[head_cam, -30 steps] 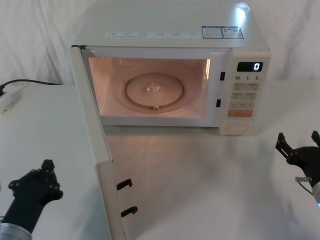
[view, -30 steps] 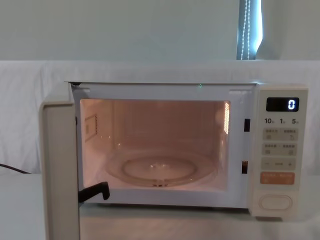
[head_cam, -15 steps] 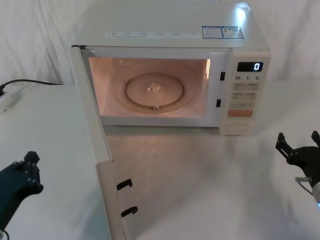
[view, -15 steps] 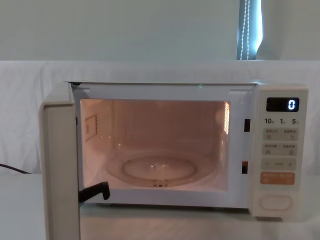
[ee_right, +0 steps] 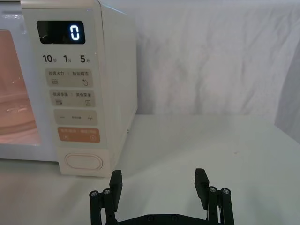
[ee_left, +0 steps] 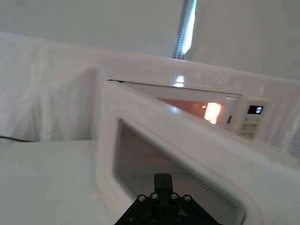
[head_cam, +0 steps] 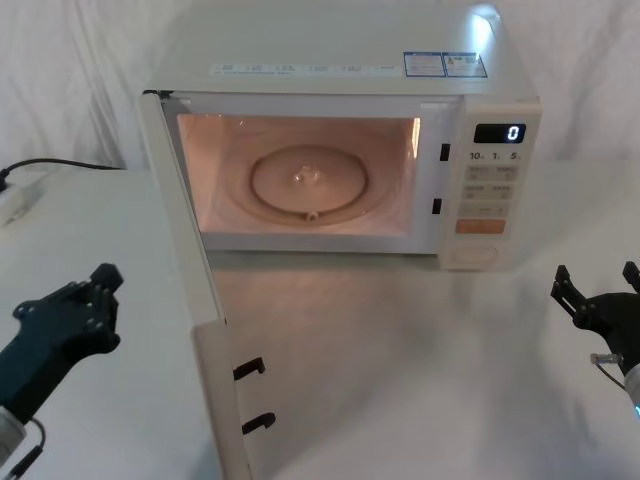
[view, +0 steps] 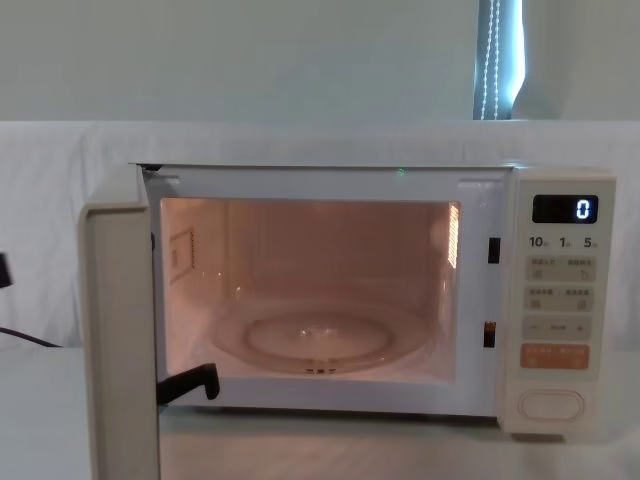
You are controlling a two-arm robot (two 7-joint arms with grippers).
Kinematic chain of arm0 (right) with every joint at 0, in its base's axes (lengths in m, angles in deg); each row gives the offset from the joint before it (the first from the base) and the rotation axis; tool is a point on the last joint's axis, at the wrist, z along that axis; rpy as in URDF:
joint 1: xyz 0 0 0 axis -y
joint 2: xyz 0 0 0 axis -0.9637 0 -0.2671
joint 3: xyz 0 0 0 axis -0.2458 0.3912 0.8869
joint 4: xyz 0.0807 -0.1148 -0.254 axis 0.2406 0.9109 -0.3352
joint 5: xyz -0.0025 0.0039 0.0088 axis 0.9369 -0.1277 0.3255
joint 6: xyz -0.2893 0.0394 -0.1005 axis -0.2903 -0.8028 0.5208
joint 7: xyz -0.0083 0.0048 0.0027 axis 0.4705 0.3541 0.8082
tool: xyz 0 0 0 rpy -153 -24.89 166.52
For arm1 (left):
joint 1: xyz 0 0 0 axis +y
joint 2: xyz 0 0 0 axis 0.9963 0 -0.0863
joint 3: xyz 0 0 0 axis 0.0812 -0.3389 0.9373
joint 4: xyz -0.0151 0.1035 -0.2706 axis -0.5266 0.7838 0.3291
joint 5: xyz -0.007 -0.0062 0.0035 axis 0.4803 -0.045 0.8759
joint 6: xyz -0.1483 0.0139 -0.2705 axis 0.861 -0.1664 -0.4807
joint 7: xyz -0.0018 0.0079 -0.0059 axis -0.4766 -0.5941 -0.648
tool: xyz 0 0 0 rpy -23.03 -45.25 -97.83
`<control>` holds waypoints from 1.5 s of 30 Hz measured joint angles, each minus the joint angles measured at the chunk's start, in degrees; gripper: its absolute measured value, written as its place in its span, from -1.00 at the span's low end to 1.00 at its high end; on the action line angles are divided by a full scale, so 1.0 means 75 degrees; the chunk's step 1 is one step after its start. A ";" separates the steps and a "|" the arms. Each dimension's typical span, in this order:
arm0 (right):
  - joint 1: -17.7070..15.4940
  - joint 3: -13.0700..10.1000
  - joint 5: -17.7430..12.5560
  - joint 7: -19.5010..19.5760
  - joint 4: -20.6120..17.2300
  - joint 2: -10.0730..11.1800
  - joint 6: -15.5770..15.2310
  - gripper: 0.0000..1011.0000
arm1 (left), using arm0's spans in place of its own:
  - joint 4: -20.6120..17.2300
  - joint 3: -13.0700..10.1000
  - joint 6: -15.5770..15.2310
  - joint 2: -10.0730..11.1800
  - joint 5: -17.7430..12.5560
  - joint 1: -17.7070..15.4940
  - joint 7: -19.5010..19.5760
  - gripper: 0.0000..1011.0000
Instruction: Press the button to open the microwave door with one hand; close the microwave door with the other hand.
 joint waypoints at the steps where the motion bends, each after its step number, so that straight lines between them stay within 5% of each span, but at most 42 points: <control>1: 0.0000 0.0000 0.0000 0.0000 0.0000 0.0000 0.0000 0.98 | -0.0006 -0.0029 -0.0023 0.0022 0.0030 -0.0034 0.0014 -1.00; 25: 0.0000 0.0000 0.0000 0.0000 0.0000 0.0000 0.0000 0.98 | 0.0151 -0.1073 -0.0270 0.0459 0.0421 -0.1050 0.0104 -1.00; 45: 0.0000 0.0001 0.0000 0.0000 0.0000 0.0000 0.0000 0.98 | 0.1333 -0.2467 0.0018 0.0178 -0.0099 -0.2726 -0.0265 -1.00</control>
